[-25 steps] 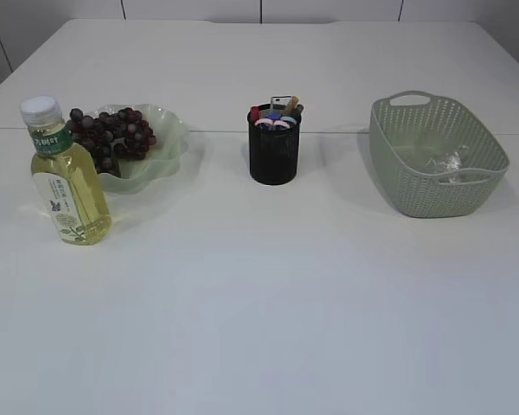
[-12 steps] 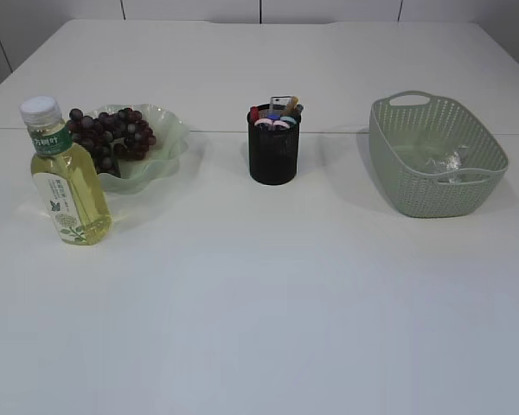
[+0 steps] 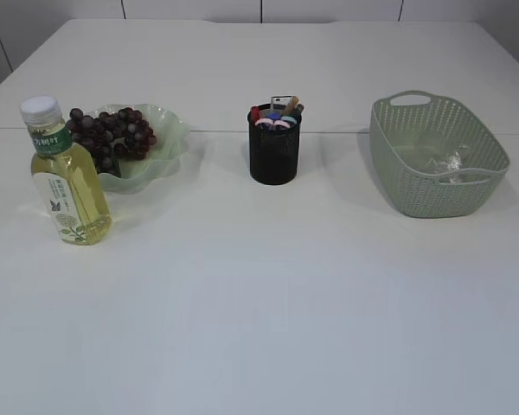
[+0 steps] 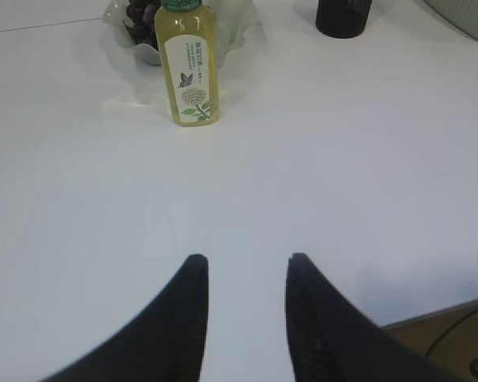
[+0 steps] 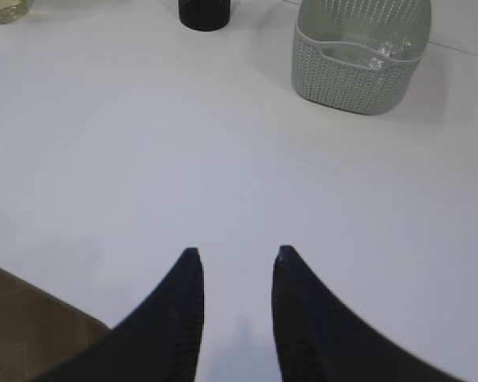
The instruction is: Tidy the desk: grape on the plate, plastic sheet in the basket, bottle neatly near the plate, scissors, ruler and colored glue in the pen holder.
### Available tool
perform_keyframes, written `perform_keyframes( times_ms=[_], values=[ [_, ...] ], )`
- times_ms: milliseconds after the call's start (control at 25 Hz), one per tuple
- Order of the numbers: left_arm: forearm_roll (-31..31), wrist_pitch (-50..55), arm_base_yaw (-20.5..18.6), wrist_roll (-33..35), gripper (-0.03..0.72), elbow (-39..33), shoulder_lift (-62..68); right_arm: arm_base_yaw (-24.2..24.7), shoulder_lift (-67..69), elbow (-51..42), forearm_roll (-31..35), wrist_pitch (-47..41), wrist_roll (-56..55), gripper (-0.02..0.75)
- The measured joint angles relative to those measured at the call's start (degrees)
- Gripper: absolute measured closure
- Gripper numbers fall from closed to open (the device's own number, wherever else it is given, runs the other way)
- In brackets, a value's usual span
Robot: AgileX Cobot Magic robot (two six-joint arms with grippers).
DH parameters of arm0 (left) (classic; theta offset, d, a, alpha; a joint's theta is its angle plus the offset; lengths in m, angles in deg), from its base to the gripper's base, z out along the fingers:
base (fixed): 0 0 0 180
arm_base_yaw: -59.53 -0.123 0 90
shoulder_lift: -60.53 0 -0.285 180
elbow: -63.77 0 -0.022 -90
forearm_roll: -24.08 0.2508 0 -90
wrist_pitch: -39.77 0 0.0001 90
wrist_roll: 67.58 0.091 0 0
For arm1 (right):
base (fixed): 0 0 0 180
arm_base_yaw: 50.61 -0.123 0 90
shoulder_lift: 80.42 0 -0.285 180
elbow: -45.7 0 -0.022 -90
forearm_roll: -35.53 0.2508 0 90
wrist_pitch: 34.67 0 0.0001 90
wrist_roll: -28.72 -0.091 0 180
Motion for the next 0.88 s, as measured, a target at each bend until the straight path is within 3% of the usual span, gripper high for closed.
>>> perform_keyframes(
  times_ms=[280,640,880],
  values=[
    [0.0,0.0,-0.11,0.0,0.442,0.0,0.0,2.22,0.0,0.0,0.0,0.0,0.05,0.486],
    [0.0,0.0,-9.45,-0.09,0.442,0.0,-0.27,15.36,0.0,0.0,0.0,0.0,0.05,0.486],
    [0.39,-0.08,-9.61,-0.09,0.442,-0.08,-0.5,16.29,0.0,0.0,0.0,0.0,0.14,0.486]
  ],
)
